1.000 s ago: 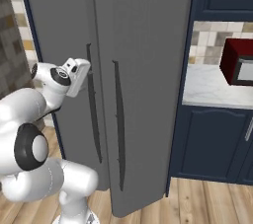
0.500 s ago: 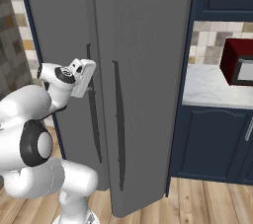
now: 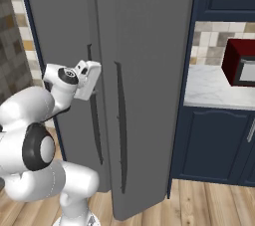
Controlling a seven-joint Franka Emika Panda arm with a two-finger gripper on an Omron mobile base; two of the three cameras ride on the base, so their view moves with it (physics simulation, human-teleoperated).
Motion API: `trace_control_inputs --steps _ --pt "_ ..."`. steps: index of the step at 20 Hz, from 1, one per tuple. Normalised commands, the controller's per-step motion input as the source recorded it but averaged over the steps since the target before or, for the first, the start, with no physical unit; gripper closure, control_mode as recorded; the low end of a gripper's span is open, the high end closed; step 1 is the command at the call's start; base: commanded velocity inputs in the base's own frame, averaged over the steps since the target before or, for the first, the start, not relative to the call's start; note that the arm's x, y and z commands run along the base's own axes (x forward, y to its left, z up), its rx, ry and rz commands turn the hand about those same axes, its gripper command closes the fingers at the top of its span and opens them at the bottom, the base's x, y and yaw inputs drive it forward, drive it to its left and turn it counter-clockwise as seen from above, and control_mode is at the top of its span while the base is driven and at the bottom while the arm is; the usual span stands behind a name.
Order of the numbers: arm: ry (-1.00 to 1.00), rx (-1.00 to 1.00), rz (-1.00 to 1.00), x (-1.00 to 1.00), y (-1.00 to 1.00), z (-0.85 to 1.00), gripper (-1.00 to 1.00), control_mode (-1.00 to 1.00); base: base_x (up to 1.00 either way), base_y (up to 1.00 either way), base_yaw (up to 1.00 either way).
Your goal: Move the hot dog bun to the plate on the dining table and place the condiment next to that plate. Then navigate to the fridge and take the sausage and place it on the plate as well.
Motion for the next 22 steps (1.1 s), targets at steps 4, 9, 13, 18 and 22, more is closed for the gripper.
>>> trace_control_inputs --steps 4,9,13,18,22 --pt "0.00 -0.02 -0.13 -0.51 -0.21 0.00 -1.00 -1.00 0.00 0.00 0.00" --pt "0.00 0.00 -0.09 -0.41 -0.48 0.03 -1.00 -1.00 0.00 0.00 0.00" --pt "0.00 0.00 -0.05 -0.38 -0.67 0.07 -1.00 -1.00 0.00 0.00 0.00" --pt "0.00 0.00 -0.03 -0.42 -0.71 0.05 -1.00 -1.00 0.00 0.00 0.00" --pt "0.00 0.00 -0.01 -0.41 -0.78 0.07 -1.00 -1.00 0.00 0.00 0.00"
